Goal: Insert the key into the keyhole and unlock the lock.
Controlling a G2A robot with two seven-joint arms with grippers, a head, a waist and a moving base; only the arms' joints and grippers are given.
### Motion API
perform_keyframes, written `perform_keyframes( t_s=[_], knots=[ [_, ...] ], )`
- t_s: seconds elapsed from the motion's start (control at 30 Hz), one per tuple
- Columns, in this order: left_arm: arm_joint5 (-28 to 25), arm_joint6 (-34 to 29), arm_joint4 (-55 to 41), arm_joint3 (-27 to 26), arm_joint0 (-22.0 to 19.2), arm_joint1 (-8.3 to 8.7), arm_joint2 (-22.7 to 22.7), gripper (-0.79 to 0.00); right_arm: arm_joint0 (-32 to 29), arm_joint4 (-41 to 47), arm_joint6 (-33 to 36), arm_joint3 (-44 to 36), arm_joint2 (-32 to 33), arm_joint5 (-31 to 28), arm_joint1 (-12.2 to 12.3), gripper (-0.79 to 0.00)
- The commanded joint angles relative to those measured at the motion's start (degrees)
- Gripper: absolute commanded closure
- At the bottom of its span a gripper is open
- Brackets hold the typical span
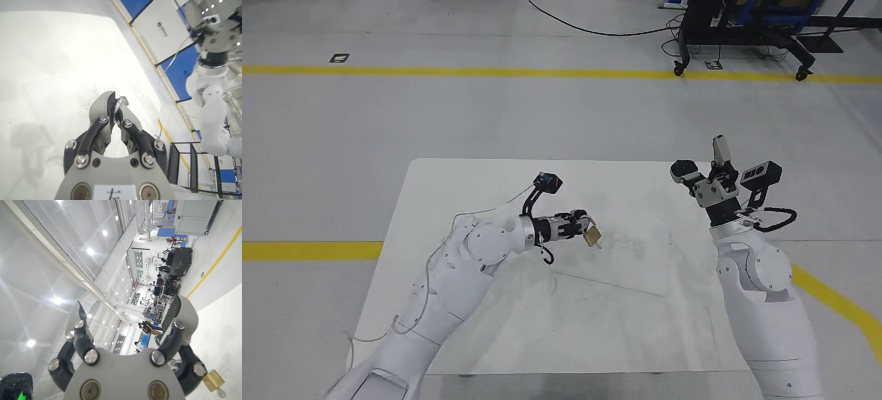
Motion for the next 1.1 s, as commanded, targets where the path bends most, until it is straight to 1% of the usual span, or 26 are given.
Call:
perform_keyframes(
  t_s=[0.0, 0.1, 0.2, 0.23, 0.27, 0.3, 0.33, 0.37, 0.47, 0.53, 0.6, 0.7, 0.77, 0.83, 0.9, 0.97, 1.03, 1.07],
  knots=[
    [1.17, -0.09, 1.28, 3.29, -2.31, -0.8, 2.61, 0.0, 0.0, 0.0, -0.01, 0.0, 0.01, -0.01, 0.0, -0.785],
    [3.01, -0.48, 3.29, 7.94, -5.28, -2.05, 5.96, 0.0, 0.0, 0.0, -0.01, 0.0, 0.01, -0.01, 0.0, -0.785],
    [3.37, -1.8, 3.68, 11.57, -7.07, -3.1, 8.48, 0.0, 0.0, 0.0, -0.01, 0.0, 0.01, -0.01, 0.0, -0.785],
    [3.42, -1.87, 3.65, 12.48, -7.56, -3.36, 8.9, -0.142, 0.0, 0.0, -0.01, 0.0, 0.01, -0.01, 0.0, -0.785],
    [3.54, -1.72, 3.62, 13.26, -7.9, -3.57, 9.19, -0.234, 0.0, 0.0, -0.01, 0.0, 0.01, -0.01, 0.0, -0.785],
    [3.57, -1.82, 3.5, 13.83, -8.13, -3.73, 9.41, -0.363, 0.0, 0.0, -0.01, 0.0, 0.01, -0.01, 0.0, -0.785],
    [3.56, -1.73, 3.44, 14.25, -8.36, -3.82, 9.44, -0.73, 0.0, 0.0, -0.01, 0.0, 0.01, -0.01, 0.0, -0.785],
    [3.44, -1.63, 3.3, 14.47, -8.48, -3.85, 9.34, -0.785, 0.0, 0.0, -0.01, 0.0, 0.01, -0.01, 0.0, -0.785],
    [2.59, -0.5, 1.92, 14.03, -8.15, -3.56, 7.79, -0.785, 0.0, 0.0, -0.01, 0.0, 0.01, -0.01, 0.0, -0.785],
    [1.65, 0.07, 1.21, 12.76, -7.54, -3.05, 6.21, -0.785, 0.0, 0.0, -0.01, 0.0, 0.01, -0.01, 0.0, -0.785],
    [0.59, 0.8, 0.65, 10.52, -6.48, -2.31, 4.1, -0.785, 0.0, 0.0, -0.01, 0.0, 0.01, -0.01, 0.0, -0.785],
    [-2.1, 2.91, 0.32, 5.1, -3.68, -0.72, -0.43, -0.785, 0.0, 0.0, -0.01, 0.0, 0.01, -0.01, 0.0, -0.785],
    [-4.59, 4.64, 0.93, -0.23, -0.92, 0.56, -4.17, -0.785, 0.0, 0.0, -0.01, 0.0, 0.01, -0.01, 0.0, -0.785],
    [-7.02, 6.75, 3.13, -6.84, 2.66, 1.98, -8.53, -0.785, 0.0, 0.0, -0.01, 0.0, 0.01, -0.01, 0.0, -0.785],
    [-8.44, 9.5, 10.92, -14.92, 6.58, 3.49, -13.05, -0.785, 0.0, 0.0, -0.01, 0.0, 0.01, -0.01, 0.0, -0.785],
    [-8.99, 12.74, 18.42, -23.38, 11.74, 4.64, -16.73, -0.785, 0.0, 0.0, -0.01, 0.0, 0.01, -0.01, 0.0, -0.785],
    [-9.15, 16.06, 27.23, -31.43, 16.5, 5.54, -19.68, -0.785, 0.0, 0.0, -0.01, 0.0, 0.01, -0.01, 0.0, -0.785],
    [-9.3, 18.01, 29.83, -34.81, 18.86, 5.82, -20.7, -0.785, 0.0, 0.0, -0.01, 0.0, 0.01, -0.01, 0.0, -0.785]
  ],
)
